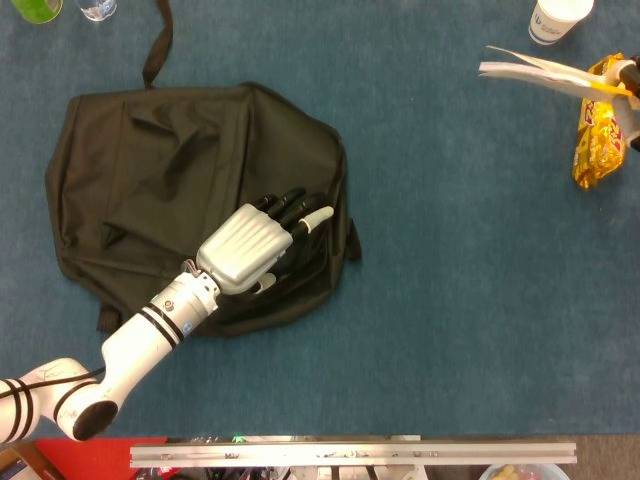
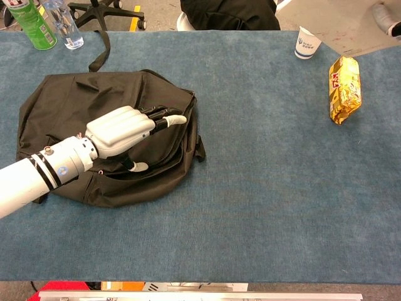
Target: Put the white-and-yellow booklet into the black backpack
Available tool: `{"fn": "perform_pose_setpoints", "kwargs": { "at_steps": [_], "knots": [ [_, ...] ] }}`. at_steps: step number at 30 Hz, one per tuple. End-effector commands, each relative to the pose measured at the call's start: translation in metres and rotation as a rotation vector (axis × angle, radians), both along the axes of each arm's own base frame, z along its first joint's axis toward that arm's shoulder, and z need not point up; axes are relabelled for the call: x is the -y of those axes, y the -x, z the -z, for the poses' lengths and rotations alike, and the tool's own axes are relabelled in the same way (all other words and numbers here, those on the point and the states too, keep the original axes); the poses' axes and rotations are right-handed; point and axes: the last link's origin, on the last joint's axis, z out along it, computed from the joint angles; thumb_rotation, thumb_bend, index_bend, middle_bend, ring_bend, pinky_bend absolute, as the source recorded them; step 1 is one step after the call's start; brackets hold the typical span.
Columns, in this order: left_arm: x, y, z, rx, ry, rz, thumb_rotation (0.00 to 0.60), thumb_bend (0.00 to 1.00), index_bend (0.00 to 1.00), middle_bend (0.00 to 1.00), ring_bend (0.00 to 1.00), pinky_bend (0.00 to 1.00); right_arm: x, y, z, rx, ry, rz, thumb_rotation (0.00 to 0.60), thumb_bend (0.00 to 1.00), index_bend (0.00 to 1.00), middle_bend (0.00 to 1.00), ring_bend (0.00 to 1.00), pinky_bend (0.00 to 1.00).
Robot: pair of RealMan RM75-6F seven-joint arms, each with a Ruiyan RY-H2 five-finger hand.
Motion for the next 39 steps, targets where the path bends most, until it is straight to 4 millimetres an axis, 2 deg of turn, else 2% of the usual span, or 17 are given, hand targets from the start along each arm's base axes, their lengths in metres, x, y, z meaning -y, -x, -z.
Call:
{"fn": "perform_pose_setpoints", "kwargs": {
  "at_steps": [1, 8, 17, 20, 22, 26, 29, 31, 34, 39],
  "knots": [
    [0.000, 0.004, 0.006, -0.009, -0.010, -0.018, 0.600, 0.17, 0.00, 0.00, 0.01, 0.22, -0.001, 0.001, -0.001, 0.001, 0.002, 0.001, 0.600, 0.44, 0.86, 0.70, 0.68, 0.80],
    [-0.005, 0.008, 0.015, -0.028, -0.036, -0.044, 0.600, 0.17, 0.00, 0.00, 0.00, 0.21, -0.003, 0.001, -0.004, 0.006, 0.006, 0.002, 0.600, 0.44, 0.86, 0.70, 0.68, 0.80],
    [-0.021, 0.012, 0.020, 0.009, -0.115, -0.127, 0.600, 0.17, 0.00, 0.00, 0.00, 0.21, -0.004, 0.001, -0.005, 0.010, 0.008, 0.005, 0.600, 0.44, 0.86, 0.70, 0.68, 0.81],
    [-0.029, 0.013, 0.019, 0.053, -0.156, -0.180, 0.600, 0.17, 0.00, 0.01, 0.06, 0.23, -0.004, 0.001, -0.005, 0.014, 0.010, 0.003, 0.600, 0.44, 0.87, 0.70, 0.68, 0.81],
    [-0.034, 0.014, 0.017, 0.080, -0.189, -0.202, 0.600, 0.17, 0.05, 0.06, 0.14, 0.30, -0.004, 0.001, -0.005, 0.014, 0.009, 0.002, 0.600, 0.44, 0.87, 0.70, 0.68, 0.81],
    [-0.043, 0.018, 0.013, 0.112, -0.248, -0.232, 0.600, 0.18, 0.24, 0.21, 0.28, 0.46, -0.004, 0.000, -0.006, 0.019, 0.010, -0.001, 0.600, 0.44, 0.87, 0.70, 0.68, 0.81],
    [-0.049, 0.022, 0.011, 0.136, -0.281, -0.250, 0.600, 0.23, 0.34, 0.35, 0.43, 0.61, -0.005, 0.000, -0.006, 0.022, 0.008, -0.002, 0.600, 0.44, 0.87, 0.70, 0.68, 0.81],
    [-0.050, 0.024, 0.010, 0.153, -0.288, -0.257, 0.600, 0.27, 0.41, 0.47, 0.57, 0.74, -0.006, 0.000, -0.005, 0.024, 0.005, -0.003, 0.600, 0.44, 0.87, 0.70, 0.68, 0.81],
    [-0.051, 0.024, 0.006, 0.170, -0.302, -0.249, 0.600, 0.32, 0.50, 0.59, 0.68, 0.87, -0.006, 0.000, -0.004, 0.028, 0.002, -0.005, 0.600, 0.44, 0.87, 0.70, 0.68, 0.81],
    [-0.053, 0.023, 0.000, 0.205, -0.318, -0.258, 0.600, 0.36, 0.60, 0.68, 0.77, 0.97, -0.007, 0.000, -0.006, 0.037, 0.000, -0.010, 0.600, 0.44, 0.88, 0.70, 0.68, 0.81]
  ]
}}
